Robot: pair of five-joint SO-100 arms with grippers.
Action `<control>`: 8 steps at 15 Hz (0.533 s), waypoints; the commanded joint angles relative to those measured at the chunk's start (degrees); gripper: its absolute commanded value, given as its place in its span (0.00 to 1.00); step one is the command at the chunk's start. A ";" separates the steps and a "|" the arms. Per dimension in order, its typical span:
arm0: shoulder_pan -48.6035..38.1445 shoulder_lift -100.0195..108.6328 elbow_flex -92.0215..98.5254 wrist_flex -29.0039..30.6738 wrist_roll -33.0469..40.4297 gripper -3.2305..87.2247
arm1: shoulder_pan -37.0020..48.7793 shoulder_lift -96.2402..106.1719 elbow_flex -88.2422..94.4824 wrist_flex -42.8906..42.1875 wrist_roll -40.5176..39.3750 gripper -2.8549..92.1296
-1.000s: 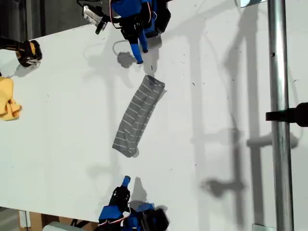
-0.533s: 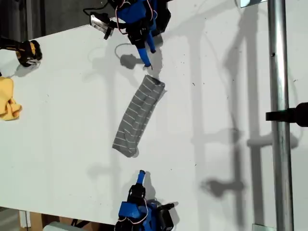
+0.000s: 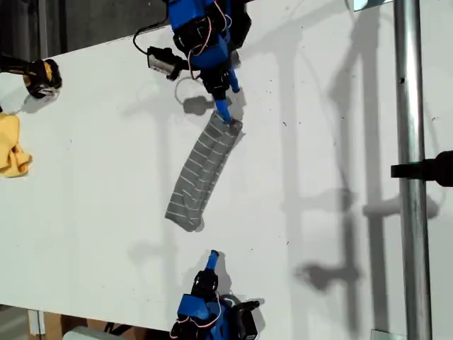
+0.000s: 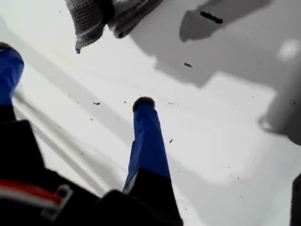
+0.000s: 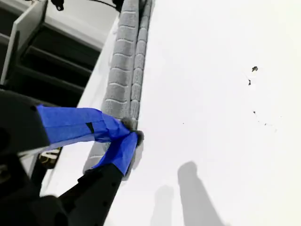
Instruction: Grasp corners of a towel and fold twice.
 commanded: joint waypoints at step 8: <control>0.88 0.35 -0.62 2.11 -0.70 0.01 | 13.97 -39.20 -14.85 -14.50 -11.60 0.48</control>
